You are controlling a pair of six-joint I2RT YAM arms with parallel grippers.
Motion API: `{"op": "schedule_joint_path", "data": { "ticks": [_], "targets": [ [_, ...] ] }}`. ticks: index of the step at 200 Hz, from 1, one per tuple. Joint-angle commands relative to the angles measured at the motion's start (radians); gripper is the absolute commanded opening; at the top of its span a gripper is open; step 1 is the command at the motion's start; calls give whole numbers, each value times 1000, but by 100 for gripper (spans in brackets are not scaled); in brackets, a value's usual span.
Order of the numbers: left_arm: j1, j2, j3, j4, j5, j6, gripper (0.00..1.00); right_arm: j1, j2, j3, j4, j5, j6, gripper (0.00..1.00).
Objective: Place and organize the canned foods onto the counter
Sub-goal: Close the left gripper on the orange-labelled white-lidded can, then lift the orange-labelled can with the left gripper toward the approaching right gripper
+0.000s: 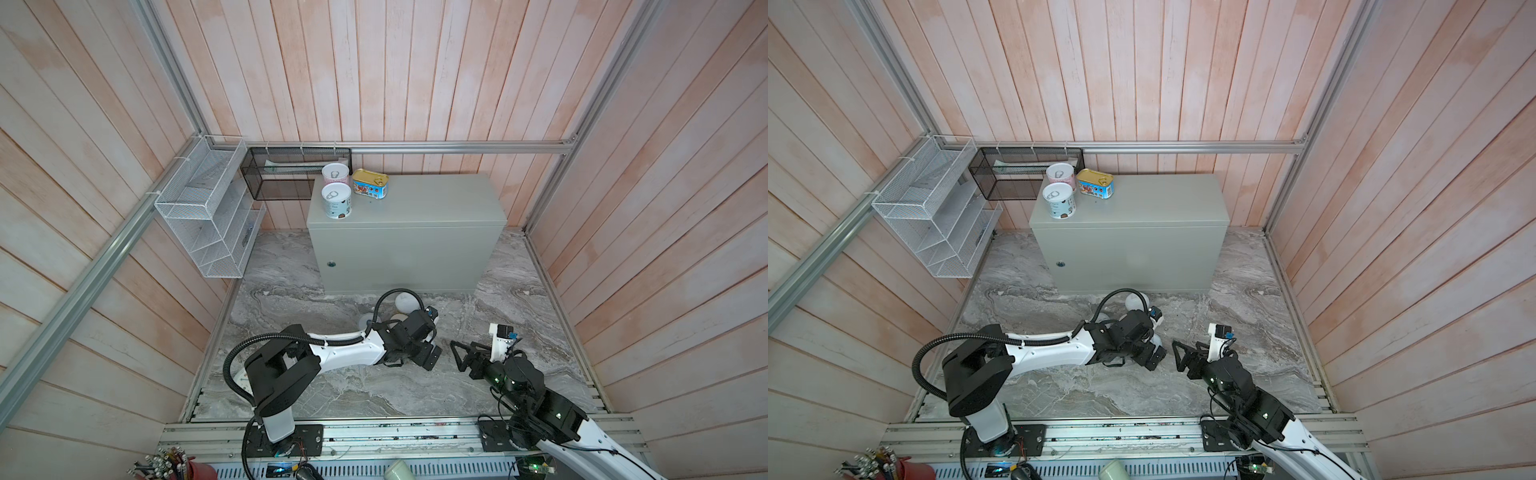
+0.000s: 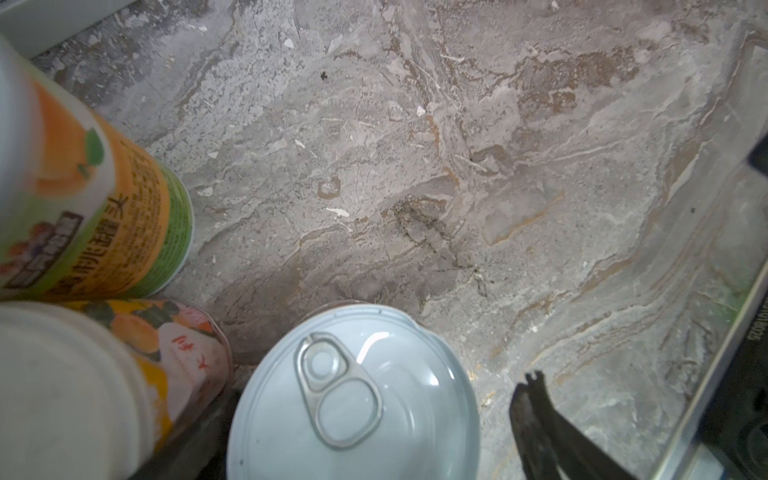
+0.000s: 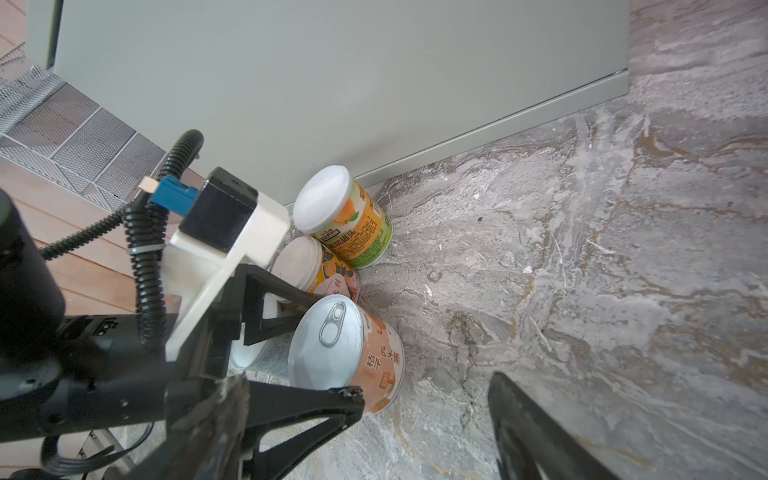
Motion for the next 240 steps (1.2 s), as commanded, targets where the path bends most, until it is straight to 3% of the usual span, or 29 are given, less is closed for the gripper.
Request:
{"op": "schedule_joint_path", "data": {
  "ticks": [1,27,97,135,188,230,240],
  "targets": [
    [6,27,18,-17,-44,4,96,6,-35,-7,-57,37,19,90],
    [5,30,8,-8,-31,8,80,5,-67,-11,-77,46,23,90],
    [6,26,19,-19,-52,9,72,5,-59,-7,-53,22,-2,90],
    [6,-38,41,-38,-42,18,68,5,29,15,-12,27,-46,90],
    [14,-120,29,9,27,-4,68,6,209,111,54,72,-176,90],
    [71,-184,-4,20,141,-16,66,4,310,232,130,125,-427,92],
    [78,-204,-10,10,141,-10,66,-5,329,247,163,132,-436,92]
  ]
}}
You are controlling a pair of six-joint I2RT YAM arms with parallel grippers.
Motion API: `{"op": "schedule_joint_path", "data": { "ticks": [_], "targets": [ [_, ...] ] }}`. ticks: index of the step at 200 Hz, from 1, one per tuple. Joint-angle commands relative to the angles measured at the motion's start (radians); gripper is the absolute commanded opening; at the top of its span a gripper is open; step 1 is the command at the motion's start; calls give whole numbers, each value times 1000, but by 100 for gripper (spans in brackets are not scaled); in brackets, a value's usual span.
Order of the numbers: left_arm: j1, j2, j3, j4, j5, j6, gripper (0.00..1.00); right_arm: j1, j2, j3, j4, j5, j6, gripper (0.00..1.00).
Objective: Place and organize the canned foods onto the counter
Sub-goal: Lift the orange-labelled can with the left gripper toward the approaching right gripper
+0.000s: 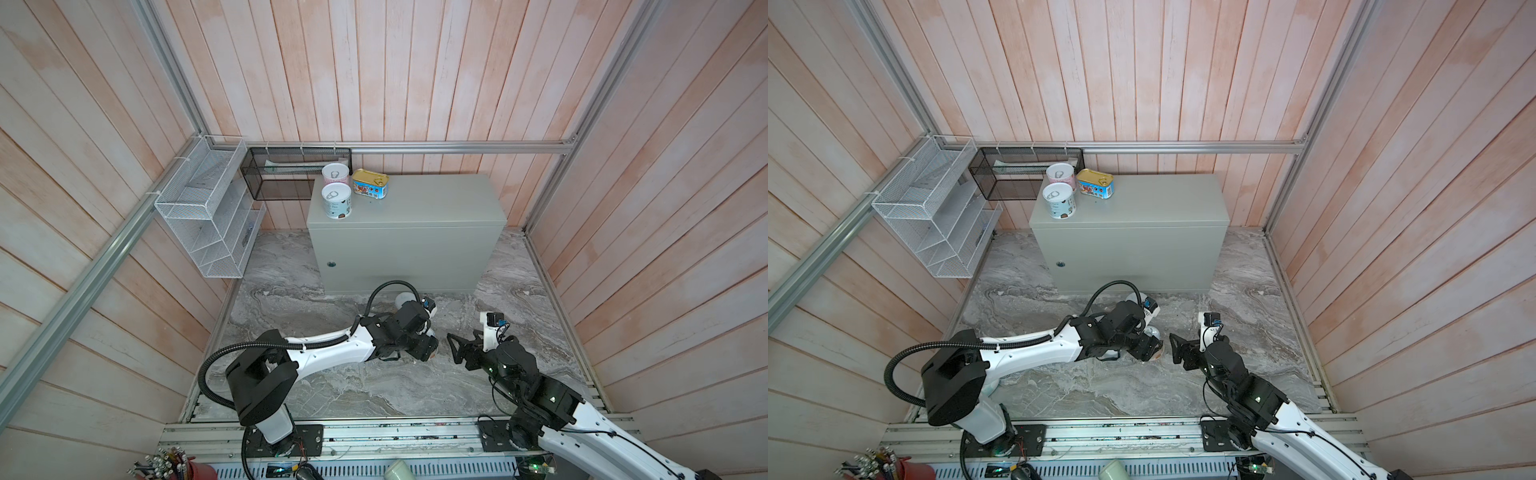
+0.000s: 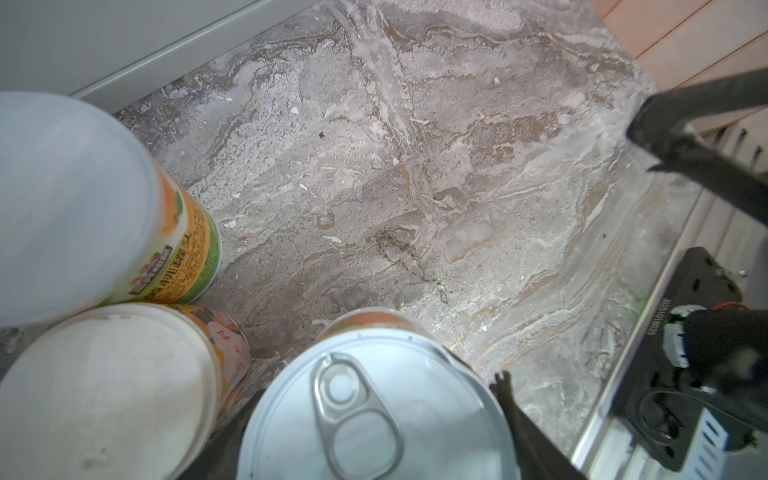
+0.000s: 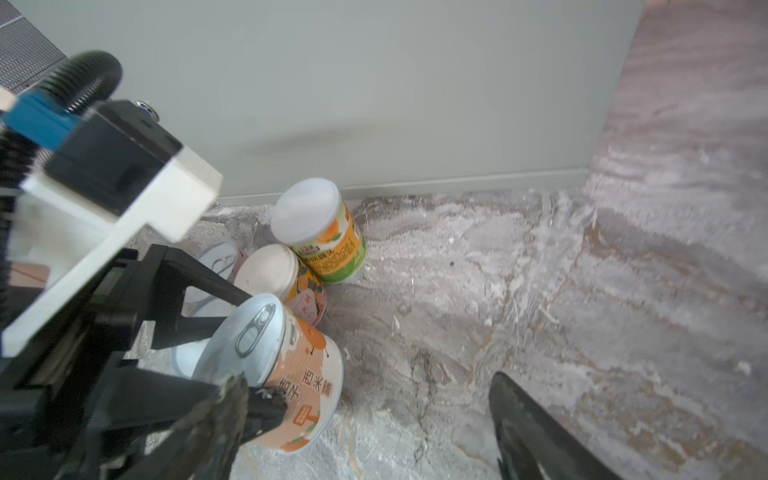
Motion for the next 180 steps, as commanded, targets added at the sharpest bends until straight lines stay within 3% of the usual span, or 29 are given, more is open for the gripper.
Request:
{"op": "schedule_joint_path", "data": {
  "ticks": [1,36,86,180],
  "targets": [
    [31,-76,-13,44,59,-7,66,-5,29,63,102,54,-142,92],
    [104,-146,14,-57,42,31,65,-10,125,73,257,-56,-146,93],
    [188,-240,43,-188,72,58,65,-6,298,92,345,-150,-154,93],
    [246,-282,124,-339,182,76,64,69,497,89,587,-325,-269,93]
  ]
}}
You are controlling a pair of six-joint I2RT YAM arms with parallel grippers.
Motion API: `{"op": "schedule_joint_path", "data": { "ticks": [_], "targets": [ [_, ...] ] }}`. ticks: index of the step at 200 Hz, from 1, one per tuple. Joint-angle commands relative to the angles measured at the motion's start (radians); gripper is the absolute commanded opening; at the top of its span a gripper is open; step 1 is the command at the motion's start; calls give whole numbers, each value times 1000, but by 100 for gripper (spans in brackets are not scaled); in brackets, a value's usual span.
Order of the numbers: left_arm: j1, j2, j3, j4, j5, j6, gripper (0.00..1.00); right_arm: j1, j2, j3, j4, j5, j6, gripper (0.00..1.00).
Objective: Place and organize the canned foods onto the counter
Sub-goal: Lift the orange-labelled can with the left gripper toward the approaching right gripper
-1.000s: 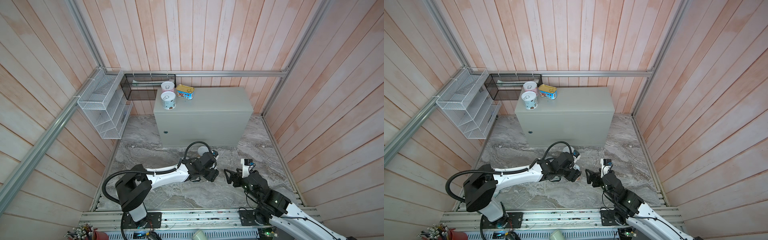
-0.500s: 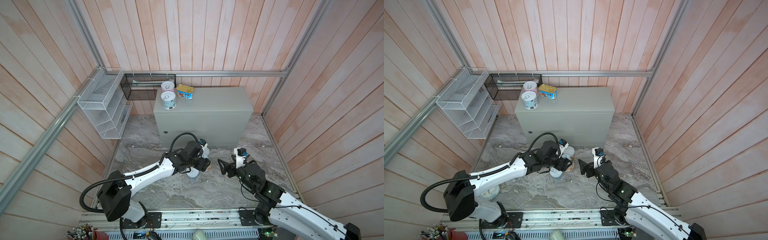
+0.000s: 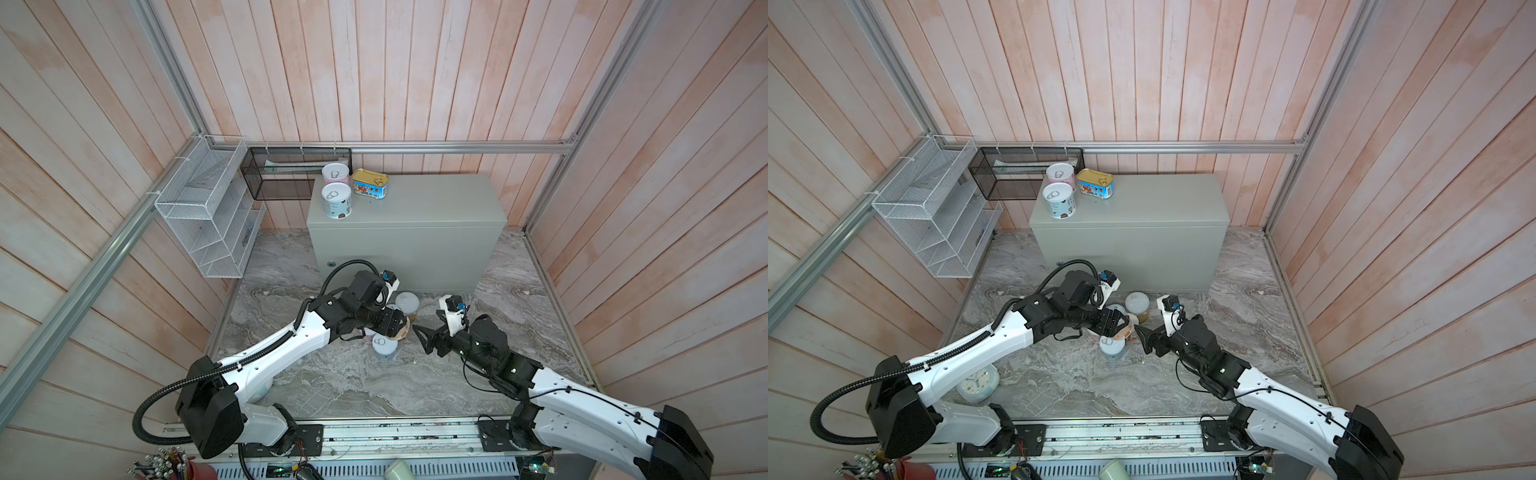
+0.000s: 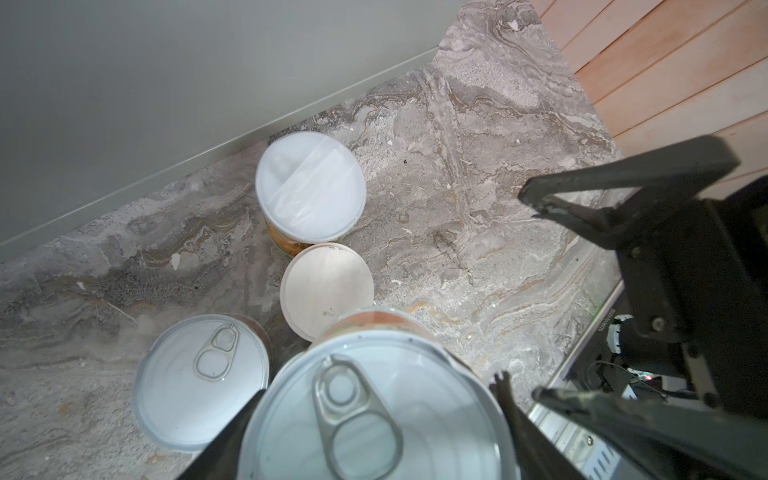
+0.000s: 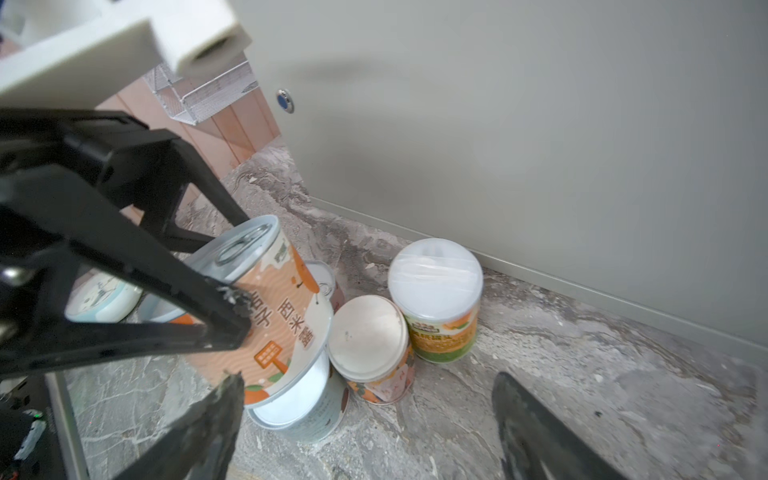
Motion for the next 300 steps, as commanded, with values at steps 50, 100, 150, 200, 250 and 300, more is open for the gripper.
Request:
{"op": "schedule_joint_path", "data": {
  "ticks": [50,100,150,200,250,300],
  "targets": [
    [11,-21,87,-24,95,26,62,89,106,55,141,-57,-108,93],
    [9,-34,64,19,180,30,62,94,160,52,232,-37,-93,93],
    [5,-27,41,25,232,27,62,93,206,51,293,-31,-101,93],
    [-9,-19,0,60,256,0,62,108,253,49,339,14,-117,93],
    [-12,-15,-7,51,260,3,61,122,282,55,365,54,-140,93],
    [-12,-12,-22,52,283,-3,61,128,268,26,432,81,-145,89]
  ]
}}
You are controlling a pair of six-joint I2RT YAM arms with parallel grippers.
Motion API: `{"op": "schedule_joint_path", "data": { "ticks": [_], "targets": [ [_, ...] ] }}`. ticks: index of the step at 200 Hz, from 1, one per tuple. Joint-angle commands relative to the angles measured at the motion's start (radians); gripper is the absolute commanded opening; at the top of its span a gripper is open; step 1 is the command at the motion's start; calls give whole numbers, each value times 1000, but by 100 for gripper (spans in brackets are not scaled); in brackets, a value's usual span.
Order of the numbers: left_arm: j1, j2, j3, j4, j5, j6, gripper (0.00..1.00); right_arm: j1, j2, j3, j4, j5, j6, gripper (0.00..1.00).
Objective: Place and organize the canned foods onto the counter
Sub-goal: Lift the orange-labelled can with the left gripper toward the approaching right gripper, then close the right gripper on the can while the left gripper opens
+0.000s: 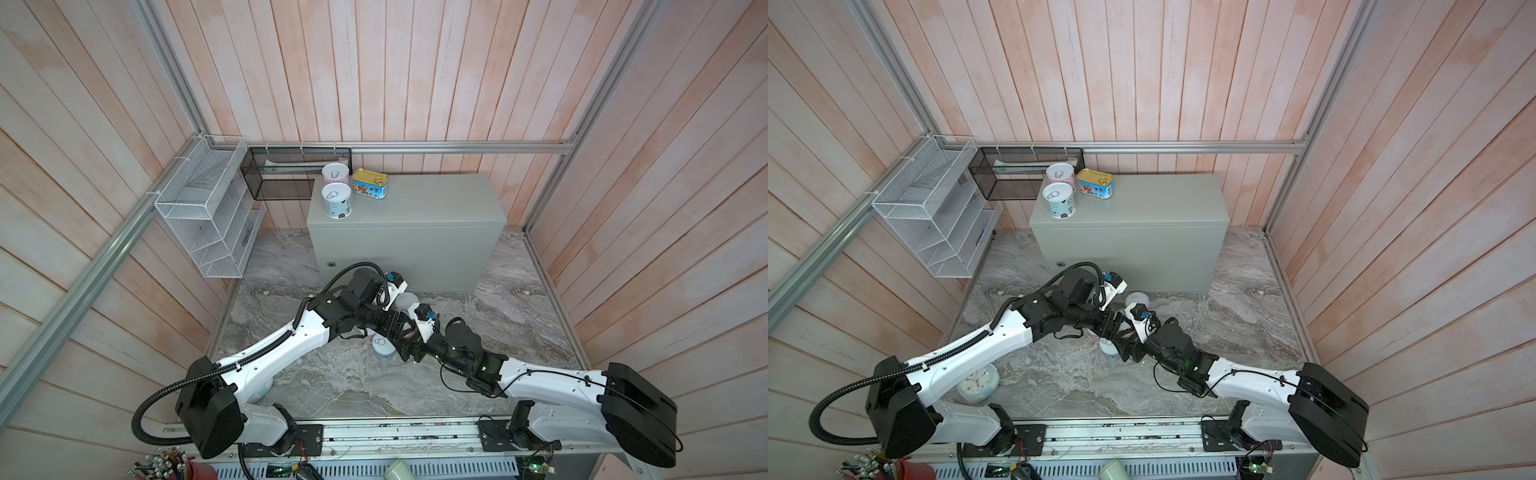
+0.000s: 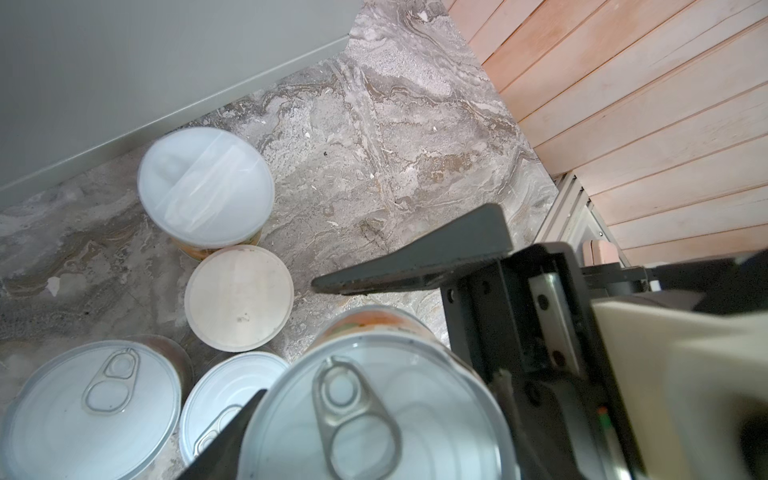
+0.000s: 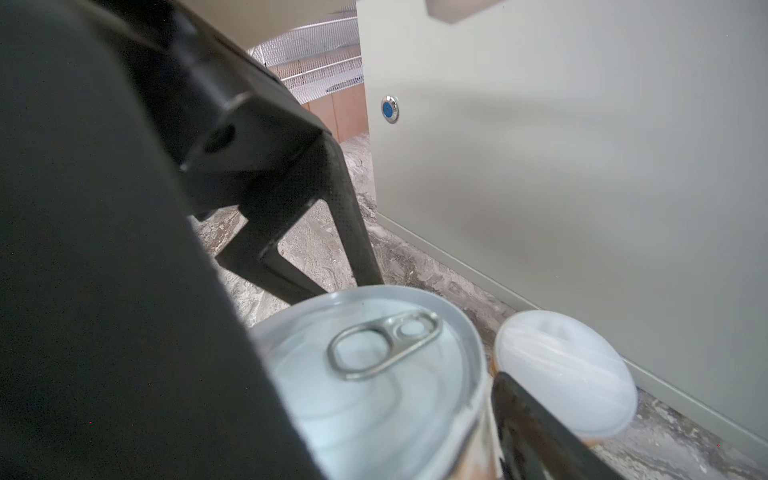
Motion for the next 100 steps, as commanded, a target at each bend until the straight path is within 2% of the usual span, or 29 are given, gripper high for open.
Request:
{"op": "schedule_joint_path", "data": {
  "ticks": [1,27,46,79,100],
  "targets": [
    [-11,-12,-14,12,74,-10,61,-4,-7,-1,89,80,-3,88],
    [-10,-12,-17,10,77,-8,61,-4,-9,-9,105,83,-6,82],
    [-11,-11,-15,10,77,-7,61,-4,-8,-9,106,80,-10,73],
    [-10,-11,-18,18,84,-11,61,-2,-8,-10,111,80,-4,64],
    [-9,-17,-22,28,82,-18,62,-1,-15,-13,113,90,11,62]
  ]
}}
